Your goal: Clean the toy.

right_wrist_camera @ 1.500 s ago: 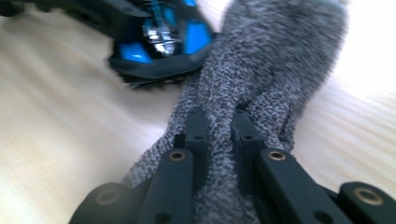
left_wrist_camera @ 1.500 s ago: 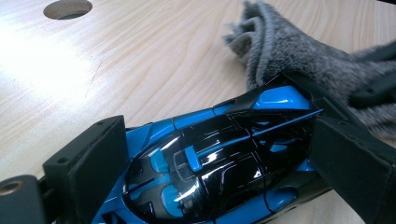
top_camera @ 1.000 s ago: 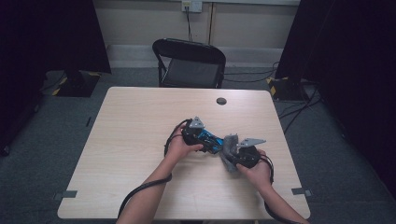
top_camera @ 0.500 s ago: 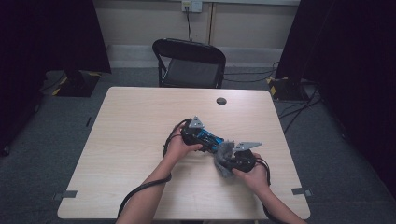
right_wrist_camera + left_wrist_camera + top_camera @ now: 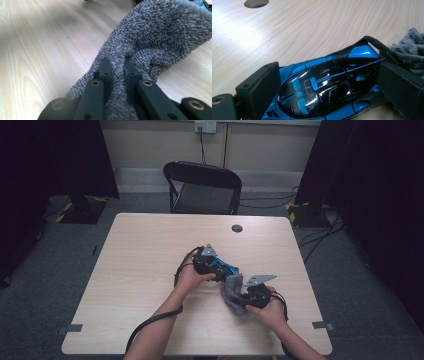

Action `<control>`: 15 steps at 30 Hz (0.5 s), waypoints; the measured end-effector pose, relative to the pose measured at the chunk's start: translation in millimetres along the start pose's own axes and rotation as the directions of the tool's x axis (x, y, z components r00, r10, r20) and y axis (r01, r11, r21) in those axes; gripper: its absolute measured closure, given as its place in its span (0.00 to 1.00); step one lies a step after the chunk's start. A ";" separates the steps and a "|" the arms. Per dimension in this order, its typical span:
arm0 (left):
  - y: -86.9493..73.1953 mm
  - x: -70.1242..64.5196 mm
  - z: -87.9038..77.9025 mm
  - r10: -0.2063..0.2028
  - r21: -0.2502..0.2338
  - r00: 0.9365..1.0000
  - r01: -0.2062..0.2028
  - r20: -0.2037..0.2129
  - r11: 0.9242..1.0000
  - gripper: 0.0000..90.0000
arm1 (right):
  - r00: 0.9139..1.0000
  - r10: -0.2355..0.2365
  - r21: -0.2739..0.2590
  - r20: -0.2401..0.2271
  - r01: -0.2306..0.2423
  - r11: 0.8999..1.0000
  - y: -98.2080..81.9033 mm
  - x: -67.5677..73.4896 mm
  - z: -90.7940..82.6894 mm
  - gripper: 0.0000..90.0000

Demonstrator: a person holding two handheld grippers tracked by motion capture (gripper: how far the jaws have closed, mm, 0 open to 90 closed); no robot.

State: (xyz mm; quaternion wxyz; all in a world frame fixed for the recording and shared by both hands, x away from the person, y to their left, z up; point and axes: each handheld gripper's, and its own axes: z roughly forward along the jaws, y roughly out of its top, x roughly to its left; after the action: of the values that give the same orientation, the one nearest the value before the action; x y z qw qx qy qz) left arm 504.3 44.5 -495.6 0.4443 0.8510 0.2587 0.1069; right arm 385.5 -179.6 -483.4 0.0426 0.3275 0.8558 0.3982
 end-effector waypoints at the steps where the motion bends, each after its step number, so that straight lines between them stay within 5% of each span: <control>1: 0.0 0.2 -0.1 -0.002 0.000 1.000 0.002 -0.001 1.000 0.06 | 1.000 0.002 -0.002 0.001 -0.002 1.000 -0.2 -0.2 -1.5 0.90; 15: -1.2 0.6 -0.1 -0.006 -0.008 1.000 0.006 0.000 1.000 0.06 | 0.993 0.101 -0.082 0.059 -0.096 0.992 -16.2 -28.5 -53.7 0.90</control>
State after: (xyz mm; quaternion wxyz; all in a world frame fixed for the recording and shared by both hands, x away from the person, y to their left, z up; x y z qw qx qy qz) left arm 504.4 45.5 -496.5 0.4481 0.8484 0.2610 0.1066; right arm 381.3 -239.3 -463.7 0.0627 0.3799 0.8204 0.4228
